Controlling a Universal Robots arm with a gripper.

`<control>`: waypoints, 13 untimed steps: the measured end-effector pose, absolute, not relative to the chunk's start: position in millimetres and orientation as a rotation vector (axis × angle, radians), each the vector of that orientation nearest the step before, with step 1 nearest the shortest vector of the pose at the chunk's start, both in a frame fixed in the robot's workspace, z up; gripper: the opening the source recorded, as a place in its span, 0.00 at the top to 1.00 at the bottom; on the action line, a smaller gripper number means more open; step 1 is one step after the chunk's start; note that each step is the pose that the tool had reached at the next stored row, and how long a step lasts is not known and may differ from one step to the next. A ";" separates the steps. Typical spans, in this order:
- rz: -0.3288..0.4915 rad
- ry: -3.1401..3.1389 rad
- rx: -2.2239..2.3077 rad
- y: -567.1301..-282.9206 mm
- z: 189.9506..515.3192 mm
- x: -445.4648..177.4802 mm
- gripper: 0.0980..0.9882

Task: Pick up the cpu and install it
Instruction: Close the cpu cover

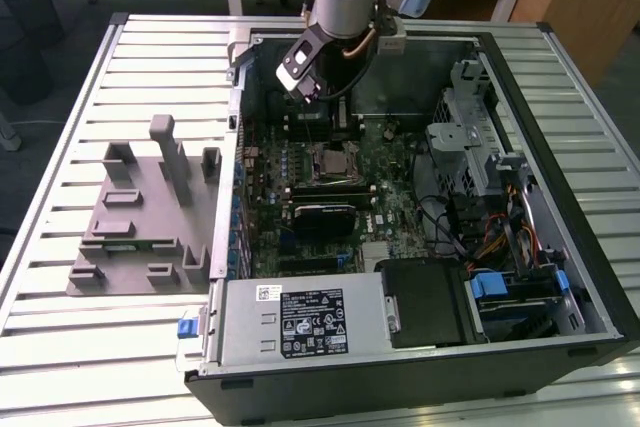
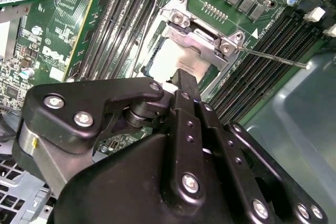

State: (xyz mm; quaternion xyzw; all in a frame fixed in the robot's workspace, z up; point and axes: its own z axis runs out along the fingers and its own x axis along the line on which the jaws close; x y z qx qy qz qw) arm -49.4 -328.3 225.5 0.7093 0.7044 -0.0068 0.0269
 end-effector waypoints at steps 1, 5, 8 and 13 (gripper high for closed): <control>-0.021 2.176 2.191 -328.3 225.5 -49.4 0.99; -0.020 2.187 2.180 -328.3 225.4 -49.4 0.99; -0.019 2.222 2.143 -328.3 225.4 -49.6 0.99; -0.016 2.294 2.066 -328.3 225.4 -49.8 0.99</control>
